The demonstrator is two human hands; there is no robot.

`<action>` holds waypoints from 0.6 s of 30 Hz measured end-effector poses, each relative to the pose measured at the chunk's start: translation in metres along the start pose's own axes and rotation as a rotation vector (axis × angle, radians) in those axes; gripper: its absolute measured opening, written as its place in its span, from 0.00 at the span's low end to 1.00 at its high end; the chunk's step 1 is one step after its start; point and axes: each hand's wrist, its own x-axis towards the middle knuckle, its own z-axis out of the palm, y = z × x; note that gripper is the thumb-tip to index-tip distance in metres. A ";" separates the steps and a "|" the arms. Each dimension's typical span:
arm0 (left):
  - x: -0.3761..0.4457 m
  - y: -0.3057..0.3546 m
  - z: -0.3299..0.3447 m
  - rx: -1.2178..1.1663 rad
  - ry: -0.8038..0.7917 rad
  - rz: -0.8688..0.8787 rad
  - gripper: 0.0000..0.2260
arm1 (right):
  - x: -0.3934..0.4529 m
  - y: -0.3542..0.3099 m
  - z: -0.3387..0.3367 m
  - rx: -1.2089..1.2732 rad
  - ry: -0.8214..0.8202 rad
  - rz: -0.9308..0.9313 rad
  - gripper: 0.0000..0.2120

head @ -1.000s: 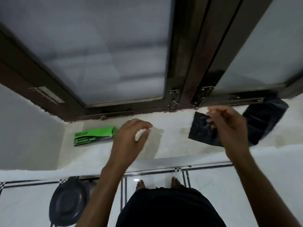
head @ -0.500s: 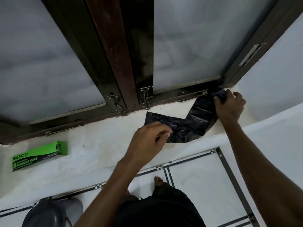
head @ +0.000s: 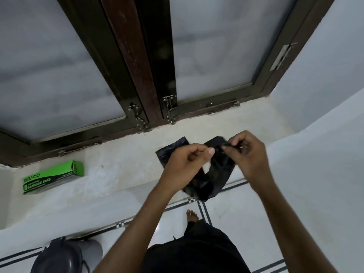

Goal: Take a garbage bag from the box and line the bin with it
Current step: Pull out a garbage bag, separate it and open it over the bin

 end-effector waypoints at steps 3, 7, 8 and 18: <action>-0.023 -0.006 -0.003 -0.128 0.013 -0.011 0.07 | -0.049 -0.015 0.023 0.114 -0.093 0.053 0.11; -0.065 -0.023 -0.025 -0.254 0.092 -0.070 0.02 | -0.102 -0.026 0.049 0.165 -0.157 0.108 0.07; -0.080 -0.027 -0.031 -0.281 0.106 -0.083 0.03 | -0.116 -0.028 0.057 0.173 -0.163 0.125 0.06; -0.225 -0.079 -0.059 -0.504 0.206 -0.172 0.03 | -0.240 -0.033 0.117 0.118 -0.146 0.188 0.08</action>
